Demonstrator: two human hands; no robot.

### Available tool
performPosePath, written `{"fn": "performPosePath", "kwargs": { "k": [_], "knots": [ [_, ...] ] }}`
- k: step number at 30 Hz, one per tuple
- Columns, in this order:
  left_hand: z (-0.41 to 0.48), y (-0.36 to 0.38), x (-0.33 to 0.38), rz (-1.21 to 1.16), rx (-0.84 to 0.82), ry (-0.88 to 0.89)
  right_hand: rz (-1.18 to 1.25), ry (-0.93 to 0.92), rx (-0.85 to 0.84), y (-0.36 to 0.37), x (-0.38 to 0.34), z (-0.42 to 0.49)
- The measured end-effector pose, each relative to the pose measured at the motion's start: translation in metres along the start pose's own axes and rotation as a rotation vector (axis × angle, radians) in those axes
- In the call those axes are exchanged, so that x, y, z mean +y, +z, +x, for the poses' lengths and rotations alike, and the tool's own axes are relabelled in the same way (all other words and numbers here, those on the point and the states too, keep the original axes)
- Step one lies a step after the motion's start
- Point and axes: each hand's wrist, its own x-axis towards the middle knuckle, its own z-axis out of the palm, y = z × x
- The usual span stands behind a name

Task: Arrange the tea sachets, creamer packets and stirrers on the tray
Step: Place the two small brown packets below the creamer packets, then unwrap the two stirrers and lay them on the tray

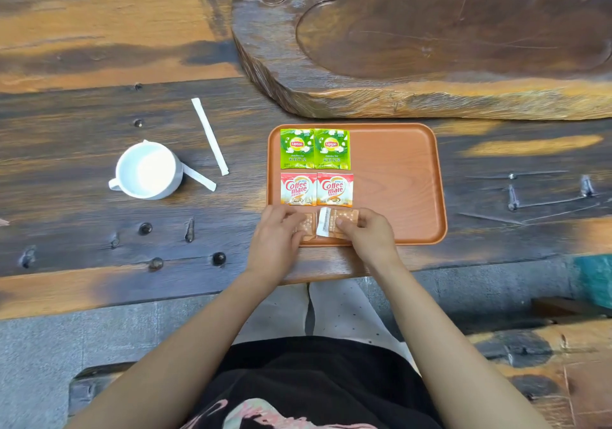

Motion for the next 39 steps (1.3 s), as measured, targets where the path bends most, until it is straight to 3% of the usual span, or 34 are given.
{"fn": "performPosePath", "kwargs": {
  "k": [7,11,16,19,23,35,39],
  "knots": [
    [0.001,0.001,-0.001,0.000,0.032,0.024,-0.372,-0.051,0.003,0.009,-0.007,0.002],
    [0.001,0.002,-0.001,0.000,0.036,0.031,-0.603,-0.153,0.127,0.010,-0.007,-0.005],
    [-0.001,0.006,-0.005,0.011,0.058,0.041,-0.735,-0.484,0.300,0.013,0.006,-0.020],
    [-0.001,0.009,-0.008,0.002,0.054,0.037,-0.730,-0.653,0.149,0.016,0.011,-0.020],
    [-0.001,0.007,-0.007,0.015,0.033,0.030,-0.752,-0.665,0.039,0.020,0.010,-0.011],
    [0.005,-0.002,-0.015,-0.082,0.100,0.075,-0.703,-0.645,-0.015,0.015,0.006,-0.010],
    [0.011,-0.030,-0.029,-0.151,0.233,-0.091,-0.659,-0.677,-0.006,0.015,-0.014,-0.008]
  ]
}}
